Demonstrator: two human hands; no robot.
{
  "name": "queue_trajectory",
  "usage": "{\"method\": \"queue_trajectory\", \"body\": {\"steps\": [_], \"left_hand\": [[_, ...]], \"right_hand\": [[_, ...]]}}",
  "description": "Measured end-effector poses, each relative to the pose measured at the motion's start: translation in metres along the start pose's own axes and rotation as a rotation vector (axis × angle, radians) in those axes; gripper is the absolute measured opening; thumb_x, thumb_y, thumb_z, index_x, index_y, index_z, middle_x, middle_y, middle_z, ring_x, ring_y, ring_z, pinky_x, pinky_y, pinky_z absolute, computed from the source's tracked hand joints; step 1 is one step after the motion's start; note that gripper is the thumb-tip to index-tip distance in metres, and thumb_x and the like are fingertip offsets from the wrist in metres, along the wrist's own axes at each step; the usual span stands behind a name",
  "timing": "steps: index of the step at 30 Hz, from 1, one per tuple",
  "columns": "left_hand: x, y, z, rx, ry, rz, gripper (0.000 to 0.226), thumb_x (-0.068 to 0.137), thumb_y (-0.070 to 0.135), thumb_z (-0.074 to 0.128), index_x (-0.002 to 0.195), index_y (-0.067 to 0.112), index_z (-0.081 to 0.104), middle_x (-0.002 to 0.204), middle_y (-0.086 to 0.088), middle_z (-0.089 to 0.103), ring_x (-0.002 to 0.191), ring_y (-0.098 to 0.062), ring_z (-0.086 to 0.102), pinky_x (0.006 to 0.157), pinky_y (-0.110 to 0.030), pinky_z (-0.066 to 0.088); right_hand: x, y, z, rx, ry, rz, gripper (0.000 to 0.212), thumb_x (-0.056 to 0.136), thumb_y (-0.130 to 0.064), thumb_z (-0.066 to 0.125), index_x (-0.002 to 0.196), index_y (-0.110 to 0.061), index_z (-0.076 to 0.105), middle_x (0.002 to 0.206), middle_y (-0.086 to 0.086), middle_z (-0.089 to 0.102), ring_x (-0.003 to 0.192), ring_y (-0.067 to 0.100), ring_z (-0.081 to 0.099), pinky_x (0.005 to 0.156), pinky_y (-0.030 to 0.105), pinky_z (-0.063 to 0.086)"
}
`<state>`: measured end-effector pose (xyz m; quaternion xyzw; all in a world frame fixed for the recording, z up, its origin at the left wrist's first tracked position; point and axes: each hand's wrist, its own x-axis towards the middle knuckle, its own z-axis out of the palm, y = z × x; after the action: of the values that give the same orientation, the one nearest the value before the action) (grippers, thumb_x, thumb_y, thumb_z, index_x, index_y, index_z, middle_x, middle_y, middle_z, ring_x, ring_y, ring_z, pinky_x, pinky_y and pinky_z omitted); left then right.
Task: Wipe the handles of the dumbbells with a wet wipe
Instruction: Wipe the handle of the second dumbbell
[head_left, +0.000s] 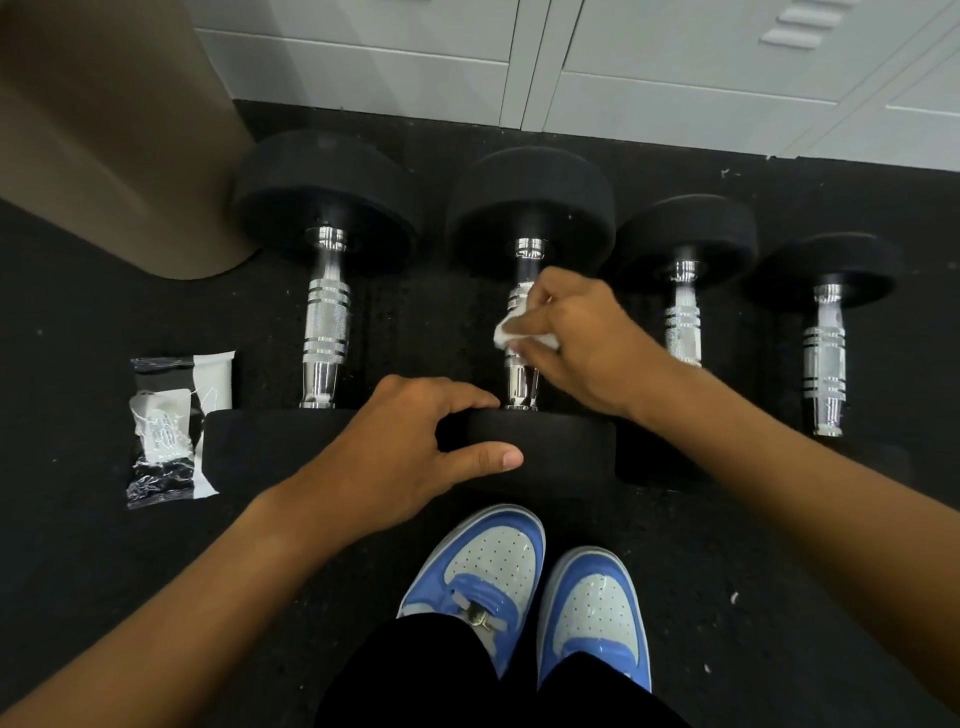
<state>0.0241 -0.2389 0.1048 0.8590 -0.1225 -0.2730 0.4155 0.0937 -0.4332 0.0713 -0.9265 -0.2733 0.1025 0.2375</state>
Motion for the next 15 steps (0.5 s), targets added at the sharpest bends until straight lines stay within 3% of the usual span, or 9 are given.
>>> {"method": "queue_trajectory", "body": {"steps": [2,6,10,12,15], "left_hand": [[0.0,-0.001,-0.001,-0.003,0.002,0.003,0.054,0.069,0.06,0.059,0.113,0.028,0.066,0.101,0.013,0.068,0.096,0.009,0.056,0.078,-0.003,0.043],[-0.001,-0.001,0.0,-0.01,0.006,0.003,0.058,0.068,0.061,0.058,0.115,0.028,0.066,0.103,0.016,0.067,0.097,0.008,0.057,0.079,-0.003,0.044],[-0.001,0.0,0.0,-0.006,-0.005,-0.008,0.057,0.067,0.063,0.057,0.113,0.03,0.066,0.103,0.014,0.067,0.096,0.006,0.057,0.078,-0.005,0.044],[0.0,-0.001,0.0,0.003,-0.005,-0.008,0.058,0.067,0.063,0.056,0.114,0.03,0.066,0.103,0.013,0.067,0.095,0.004,0.058,0.078,-0.007,0.045],[-0.001,-0.002,0.0,0.019,0.0,-0.01,0.06,0.068,0.063,0.056,0.118,0.03,0.064,0.107,0.014,0.066,0.098,0.003,0.057,0.078,-0.005,0.043]], "right_hand": [[-0.01,-0.003,-0.001,-0.001,-0.08,-0.07,0.019,0.079,-0.02,0.064,0.092,-0.012,0.076,0.087,0.01,0.059,0.075,0.019,0.06,0.067,0.028,0.05],[-0.005,0.015,-0.02,0.045,-0.121,-0.036,0.02,0.084,-0.027,0.064,0.099,-0.019,0.075,0.08,0.0,0.057,0.069,-0.003,0.047,0.069,0.018,0.041],[0.003,0.0,-0.007,0.028,-0.092,-0.043,0.014,0.083,-0.021,0.066,0.089,-0.014,0.077,0.077,0.007,0.06,0.075,0.011,0.051,0.071,0.016,0.035],[-0.004,-0.007,-0.002,0.062,-0.153,-0.069,0.011,0.078,-0.018,0.07,0.085,-0.014,0.077,0.078,0.007,0.061,0.075,0.007,0.048,0.066,0.005,0.031],[-0.008,0.004,-0.014,0.127,-0.21,0.012,0.013,0.076,-0.02,0.076,0.088,-0.018,0.078,0.079,-0.003,0.063,0.07,0.003,0.054,0.07,0.0,0.036]]}}
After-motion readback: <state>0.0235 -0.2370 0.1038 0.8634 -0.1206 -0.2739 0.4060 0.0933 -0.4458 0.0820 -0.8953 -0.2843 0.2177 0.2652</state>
